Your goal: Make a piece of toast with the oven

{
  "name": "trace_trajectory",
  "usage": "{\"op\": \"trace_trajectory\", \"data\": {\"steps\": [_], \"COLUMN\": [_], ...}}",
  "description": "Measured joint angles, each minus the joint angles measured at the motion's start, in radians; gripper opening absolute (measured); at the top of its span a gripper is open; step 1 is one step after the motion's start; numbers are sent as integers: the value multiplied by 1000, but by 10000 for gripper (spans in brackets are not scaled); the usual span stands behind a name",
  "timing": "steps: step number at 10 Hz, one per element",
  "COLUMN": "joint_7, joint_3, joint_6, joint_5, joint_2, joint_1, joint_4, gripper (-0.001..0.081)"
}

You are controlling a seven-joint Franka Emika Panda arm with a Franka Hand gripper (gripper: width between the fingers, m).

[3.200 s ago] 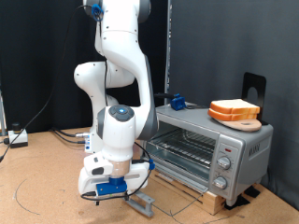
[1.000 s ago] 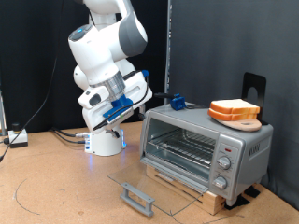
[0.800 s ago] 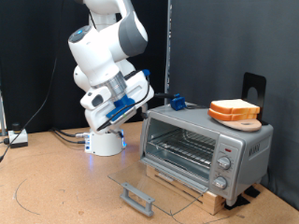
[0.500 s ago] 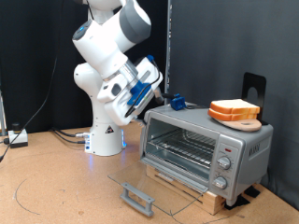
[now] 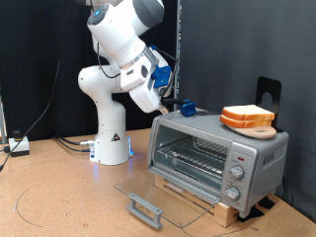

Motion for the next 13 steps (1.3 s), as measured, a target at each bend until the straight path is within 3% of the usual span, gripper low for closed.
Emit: {"op": "trace_trajectory", "data": {"steps": [4,5,7,8,10,11,13], "joint_7": [-332,-358,-352,-352,-459,-514,-531], "joint_3": [3,15,13,16,54,65,73], "joint_6": [-34,-32,-194,-161,-112,-132,-164], "joint_5": [105,104,58,61,20,6,4], "joint_2": [-103,-136,-153,-155,-200,-237,-316], "joint_1": [56,61,64,64,65,70,72], "joint_4": [6,5,43,36,3,-16,-55], "gripper": [807,807,807,807,807,807,807]}}
